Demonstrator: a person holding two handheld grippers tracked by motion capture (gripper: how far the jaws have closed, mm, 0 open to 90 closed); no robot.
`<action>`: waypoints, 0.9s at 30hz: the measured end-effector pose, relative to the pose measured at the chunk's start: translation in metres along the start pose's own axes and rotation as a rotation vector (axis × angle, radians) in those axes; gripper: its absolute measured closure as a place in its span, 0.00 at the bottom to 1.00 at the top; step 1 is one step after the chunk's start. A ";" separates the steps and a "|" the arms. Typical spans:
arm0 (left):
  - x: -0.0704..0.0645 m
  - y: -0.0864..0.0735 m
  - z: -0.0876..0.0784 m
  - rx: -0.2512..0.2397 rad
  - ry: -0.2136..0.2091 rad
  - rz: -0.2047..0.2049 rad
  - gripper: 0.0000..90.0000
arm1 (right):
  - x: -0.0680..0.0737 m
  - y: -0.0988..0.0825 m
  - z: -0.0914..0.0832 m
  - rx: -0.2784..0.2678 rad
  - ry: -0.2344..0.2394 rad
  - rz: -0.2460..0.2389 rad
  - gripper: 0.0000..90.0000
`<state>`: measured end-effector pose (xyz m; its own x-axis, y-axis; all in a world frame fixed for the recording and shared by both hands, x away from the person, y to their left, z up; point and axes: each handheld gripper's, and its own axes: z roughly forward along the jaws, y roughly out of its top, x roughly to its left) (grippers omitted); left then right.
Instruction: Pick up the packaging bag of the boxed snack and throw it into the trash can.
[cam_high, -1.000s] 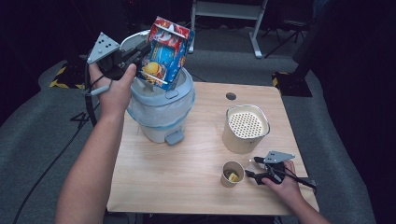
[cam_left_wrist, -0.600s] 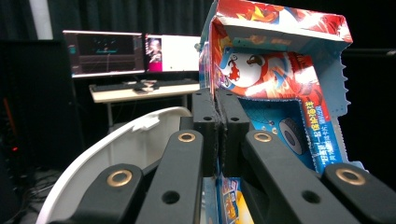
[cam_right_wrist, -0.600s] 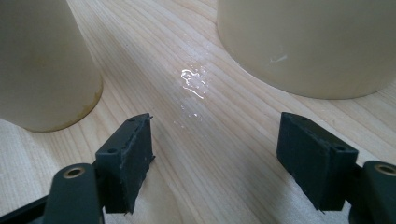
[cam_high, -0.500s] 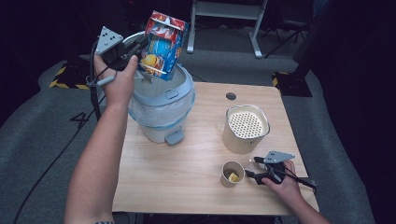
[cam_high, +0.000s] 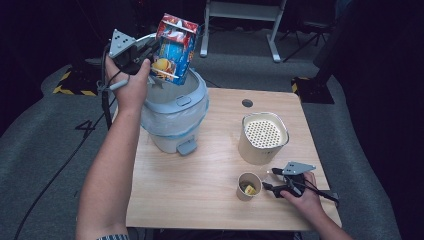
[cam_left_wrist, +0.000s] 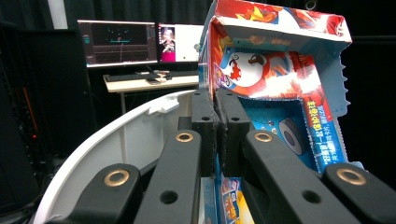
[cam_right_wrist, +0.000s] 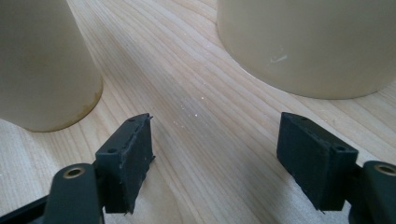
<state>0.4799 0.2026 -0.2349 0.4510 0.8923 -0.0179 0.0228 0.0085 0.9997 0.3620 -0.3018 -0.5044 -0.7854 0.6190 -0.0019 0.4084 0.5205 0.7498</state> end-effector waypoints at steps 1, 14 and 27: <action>0.000 0.000 0.000 0.000 0.000 0.000 0.97 | 0.000 0.000 0.000 0.000 0.000 0.000 0.30; -0.008 -0.004 0.007 0.091 -0.037 -0.068 0.45 | 0.000 0.000 0.000 0.000 0.000 0.000 0.30; -0.025 -0.004 -0.026 0.155 -0.156 0.000 0.44 | 0.000 0.000 0.000 0.001 0.001 -0.002 0.30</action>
<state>0.4458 0.1922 -0.2384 0.5838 0.8113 -0.0321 0.1543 -0.0721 0.9854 0.3621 -0.3019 -0.5044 -0.7867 0.6173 -0.0031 0.4068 0.5222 0.7495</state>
